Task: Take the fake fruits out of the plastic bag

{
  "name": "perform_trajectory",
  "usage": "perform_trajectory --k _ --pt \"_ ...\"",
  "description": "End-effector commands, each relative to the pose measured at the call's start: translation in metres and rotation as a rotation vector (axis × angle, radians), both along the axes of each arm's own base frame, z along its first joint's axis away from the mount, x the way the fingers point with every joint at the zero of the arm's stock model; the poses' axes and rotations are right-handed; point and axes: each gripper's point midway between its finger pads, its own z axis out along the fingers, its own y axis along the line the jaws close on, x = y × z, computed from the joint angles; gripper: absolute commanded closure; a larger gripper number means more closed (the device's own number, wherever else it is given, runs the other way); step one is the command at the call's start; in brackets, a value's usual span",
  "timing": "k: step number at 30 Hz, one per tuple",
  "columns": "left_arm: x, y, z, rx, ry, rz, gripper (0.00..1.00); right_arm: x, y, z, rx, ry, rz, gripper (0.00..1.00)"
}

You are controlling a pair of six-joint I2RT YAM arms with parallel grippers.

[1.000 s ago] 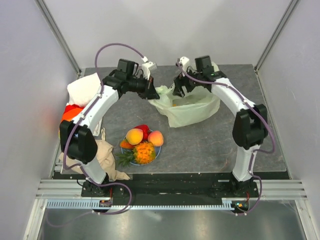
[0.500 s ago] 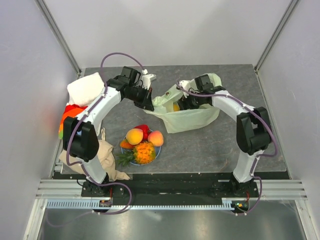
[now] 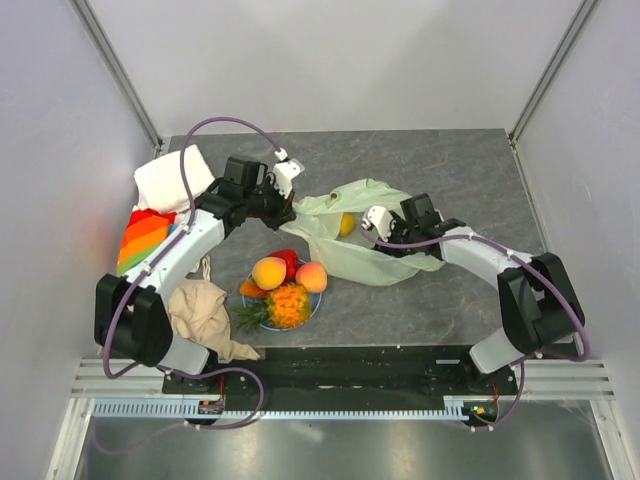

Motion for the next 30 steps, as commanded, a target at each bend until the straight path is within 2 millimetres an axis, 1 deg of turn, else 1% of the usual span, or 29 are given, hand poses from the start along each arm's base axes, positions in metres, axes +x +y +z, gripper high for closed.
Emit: perform_trajectory --k 1,2,3,4,5,6,7,8,10,11,13,14,15,16,17,18,21,22,26,29,30 --pt "0.027 -0.010 0.026 0.015 -0.206 -0.085 0.98 0.062 0.032 0.056 0.131 -0.164 -0.002 0.08" --pt "0.024 -0.014 0.028 -0.002 -0.205 -0.112 0.98 0.068 0.039 0.055 0.167 -0.131 -0.030 0.09" --pt "0.023 -0.016 0.029 -0.007 -0.208 -0.126 0.98 0.080 0.051 0.071 0.217 -0.158 -0.020 0.10" --pt "0.021 -0.018 0.027 -0.005 -0.205 -0.140 0.98 0.084 0.058 0.073 0.241 -0.146 -0.023 0.11" --pt "0.017 -0.022 0.026 -0.001 -0.203 -0.156 0.98 0.088 0.065 0.065 0.256 -0.112 -0.025 0.14" --pt "0.014 -0.024 0.024 0.008 -0.203 -0.173 0.98 0.094 0.074 0.073 0.280 -0.121 -0.009 0.15" --pt "0.010 -0.027 0.022 0.012 -0.202 -0.188 0.98 0.097 0.078 0.071 0.286 -0.120 -0.005 0.16" --pt "0.007 -0.028 0.020 0.021 -0.198 -0.198 0.98 0.098 0.083 0.063 0.286 -0.106 0.001 0.16" --pt "0.001 -0.031 0.014 0.033 -0.202 -0.222 0.98 0.102 0.091 0.061 0.297 -0.105 0.018 0.15" --pt "0.001 -0.030 0.015 0.038 -0.209 -0.222 0.98 0.104 0.093 0.052 0.291 -0.091 0.019 0.14" --pt "-0.001 -0.031 0.011 0.045 -0.202 -0.227 0.98 0.113 0.096 0.050 0.299 -0.087 -0.013 0.14" --pt "-0.001 -0.030 0.010 0.049 -0.200 -0.223 0.98 0.116 0.097 0.043 0.302 -0.073 -0.026 0.14" --pt "-0.002 -0.030 0.007 0.050 -0.192 -0.220 0.98 0.124 0.101 0.049 0.324 -0.095 -0.036 0.14" --pt "-0.002 -0.031 0.006 0.051 -0.191 -0.222 0.98 0.127 0.105 0.050 0.351 -0.071 -0.072 0.14" --pt "-0.003 -0.031 0.004 0.053 -0.185 -0.221 0.98 0.128 0.109 0.044 0.364 -0.044 -0.079 0.14" --pt "-0.003 -0.032 0.004 0.053 -0.186 -0.221 0.98 0.135 0.114 0.051 0.390 -0.050 -0.088 0.14" --pt "-0.003 -0.032 0.005 0.056 -0.188 -0.219 0.98 0.144 0.123 0.054 0.440 -0.032 -0.121 0.14" --pt "-0.003 -0.031 0.004 0.059 -0.188 -0.217 0.98 0.146 0.124 0.053 0.446 -0.024 -0.128 0.14" --pt "-0.004 -0.031 0.004 0.067 -0.195 -0.221 0.98 0.156 0.125 0.063 0.452 -0.056 -0.135 0.14" --pt "-0.004 -0.031 0.005 0.067 -0.196 -0.222 0.98 0.160 0.126 0.064 0.461 -0.060 -0.156 0.13" --pt "-0.004 -0.031 0.005 0.066 -0.196 -0.223 0.98 0.165 0.122 0.062 0.452 -0.071 -0.188 0.14"
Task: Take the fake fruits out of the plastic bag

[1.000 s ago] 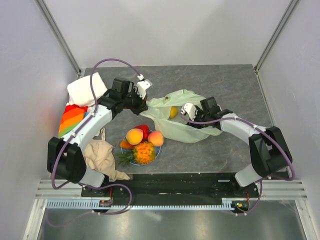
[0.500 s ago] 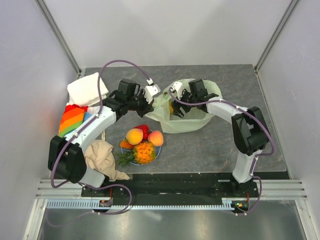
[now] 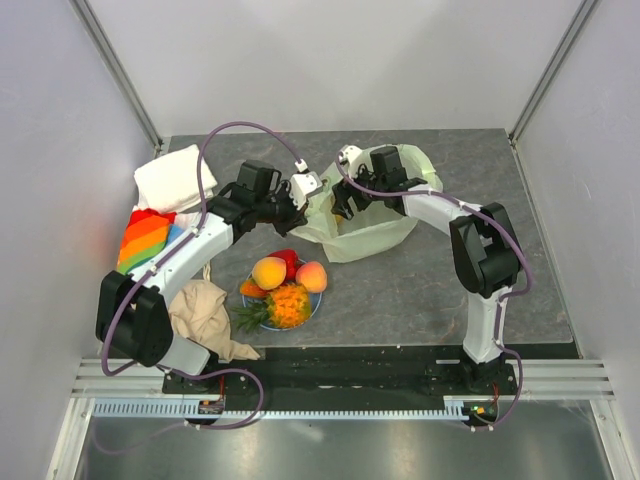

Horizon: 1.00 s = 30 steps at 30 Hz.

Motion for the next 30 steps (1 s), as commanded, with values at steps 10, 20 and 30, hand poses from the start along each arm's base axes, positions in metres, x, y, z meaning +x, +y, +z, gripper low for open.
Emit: perform_trajectory --k 10,20,30 --pt "0.001 -0.002 0.002 0.007 -0.040 -0.032 0.98 0.057 0.006 0.013 0.048 -0.078 -0.175 0.12" --pt "0.002 -0.002 -0.003 0.009 -0.022 -0.020 0.98 0.038 0.025 0.003 0.098 0.010 -0.079 0.11" --pt "-0.001 -0.002 -0.005 0.012 -0.006 -0.021 0.98 0.022 0.038 -0.014 0.097 0.053 -0.028 0.09"
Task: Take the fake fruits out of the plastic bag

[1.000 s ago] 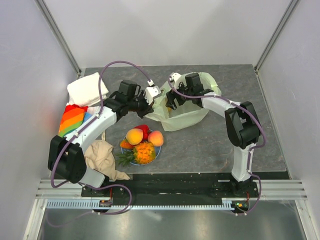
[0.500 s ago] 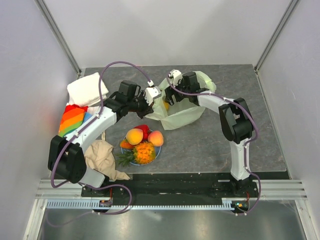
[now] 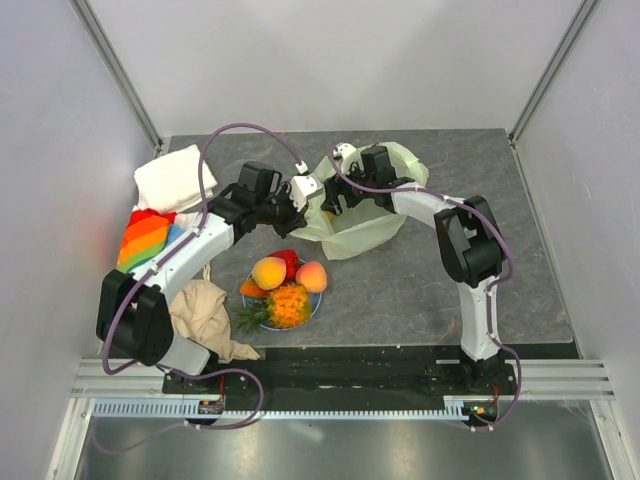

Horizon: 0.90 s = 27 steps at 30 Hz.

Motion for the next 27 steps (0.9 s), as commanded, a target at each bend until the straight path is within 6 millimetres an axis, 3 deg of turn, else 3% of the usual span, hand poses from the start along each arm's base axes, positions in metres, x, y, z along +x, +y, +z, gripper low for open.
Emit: perform_trajectory --k 1,13,15,18,22,26,27 --pt "0.000 -0.002 -0.001 0.007 -0.015 -0.021 0.98 -0.002 0.012 -0.004 0.012 0.004 0.023 0.09" --pt "-0.005 0.001 -0.003 0.025 0.006 -0.025 0.98 -0.006 0.023 -0.032 0.050 0.081 -0.042 0.04" --pt "-0.004 0.001 -0.004 0.028 0.011 -0.017 0.98 -0.006 0.023 -0.038 0.057 0.090 -0.051 0.06" --pt "-0.002 0.002 -0.005 0.032 0.017 -0.004 0.98 -0.001 0.021 -0.043 0.053 0.095 -0.072 0.17" --pt "0.007 0.007 -0.005 0.039 0.023 0.060 0.98 0.008 0.015 -0.017 0.073 0.075 -0.077 0.40" --pt "0.012 0.013 -0.009 0.051 0.022 0.106 0.98 0.017 0.001 0.023 0.091 0.033 -0.054 0.43" --pt "0.014 0.013 -0.007 0.052 0.010 0.111 0.98 0.013 -0.004 0.025 0.068 0.036 -0.035 0.43"
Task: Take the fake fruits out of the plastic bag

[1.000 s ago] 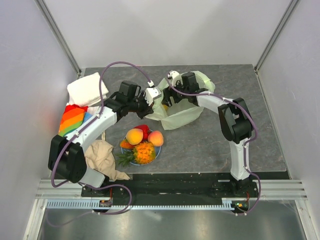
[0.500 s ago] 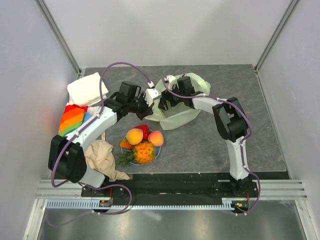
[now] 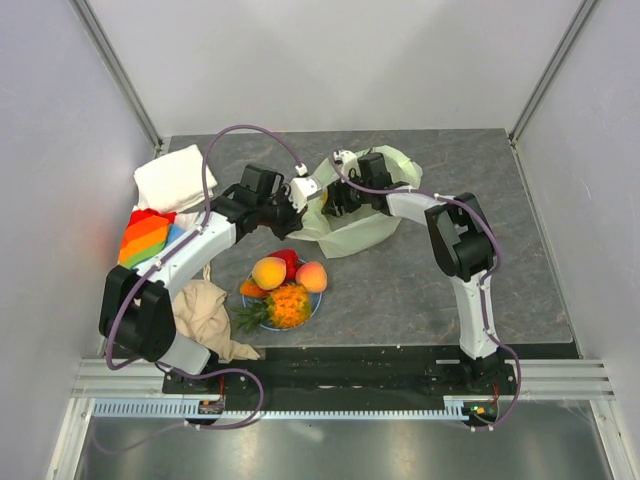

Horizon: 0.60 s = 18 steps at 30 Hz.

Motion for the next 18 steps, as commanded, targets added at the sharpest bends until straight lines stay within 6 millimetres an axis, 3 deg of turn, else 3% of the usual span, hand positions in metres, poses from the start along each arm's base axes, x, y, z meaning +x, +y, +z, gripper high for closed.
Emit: perform_trajectory --k 1,4,7,12,16,18 --pt "0.016 0.005 0.008 0.008 -0.042 0.067 0.98 0.013 -0.015 0.075 0.029 -0.108 0.040 0.43" --pt "0.024 0.007 0.011 0.012 -0.068 0.085 0.98 0.009 -0.030 0.089 0.002 -0.123 0.058 0.42" --pt "0.032 0.002 0.018 -0.009 -0.081 0.091 0.98 0.001 -0.045 0.090 -0.046 -0.119 0.083 0.41" --pt "0.042 -0.008 0.026 -0.037 -0.094 0.077 0.98 -0.007 -0.072 0.067 -0.138 -0.093 0.060 0.39" --pt "0.028 -0.027 0.015 -0.058 -0.041 -0.026 0.98 -0.003 -0.104 0.033 -0.266 -0.035 -0.087 0.39" --pt "0.022 -0.033 0.008 -0.047 -0.016 -0.056 0.98 -0.011 -0.115 0.013 -0.309 0.021 -0.116 0.40"
